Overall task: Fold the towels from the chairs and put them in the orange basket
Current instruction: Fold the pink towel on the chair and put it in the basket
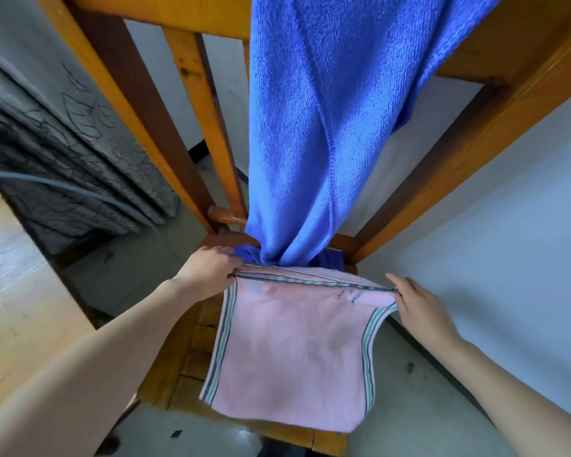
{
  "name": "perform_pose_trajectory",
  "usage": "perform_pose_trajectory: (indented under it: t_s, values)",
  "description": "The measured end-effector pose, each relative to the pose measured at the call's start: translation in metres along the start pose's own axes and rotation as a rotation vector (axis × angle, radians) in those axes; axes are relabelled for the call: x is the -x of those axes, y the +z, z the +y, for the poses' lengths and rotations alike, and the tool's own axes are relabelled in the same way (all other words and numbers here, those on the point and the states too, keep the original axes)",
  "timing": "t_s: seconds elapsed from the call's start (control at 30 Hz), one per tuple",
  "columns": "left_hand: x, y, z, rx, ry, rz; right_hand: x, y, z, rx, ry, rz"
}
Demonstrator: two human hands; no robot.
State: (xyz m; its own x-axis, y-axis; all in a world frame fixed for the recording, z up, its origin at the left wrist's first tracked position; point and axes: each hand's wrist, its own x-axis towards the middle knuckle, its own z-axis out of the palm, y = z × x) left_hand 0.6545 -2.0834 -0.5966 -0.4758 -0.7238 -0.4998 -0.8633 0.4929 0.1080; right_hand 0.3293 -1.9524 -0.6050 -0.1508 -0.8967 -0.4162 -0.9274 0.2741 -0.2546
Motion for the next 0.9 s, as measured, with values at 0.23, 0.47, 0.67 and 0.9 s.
perform_pose_trajectory:
  t_s: [0.23,0.47,0.67,0.9]
  values:
    - [0.051,-0.007,0.007,0.092,-0.032,0.073,0.01,-0.011,0.001,0.044,-0.106,-0.005]
    - [0.107,-0.007,0.022,0.275,-0.073,0.148,0.023,-0.043,-0.009,-0.124,-0.072,0.005]
    - [0.155,-0.013,0.049,0.497,-0.166,0.277,0.042,-0.065,-0.011,-0.218,-0.121,-0.014]
    - [0.215,-0.023,0.08,1.155,-0.398,0.342,0.079,-0.084,-0.014,-0.307,-0.178,0.009]
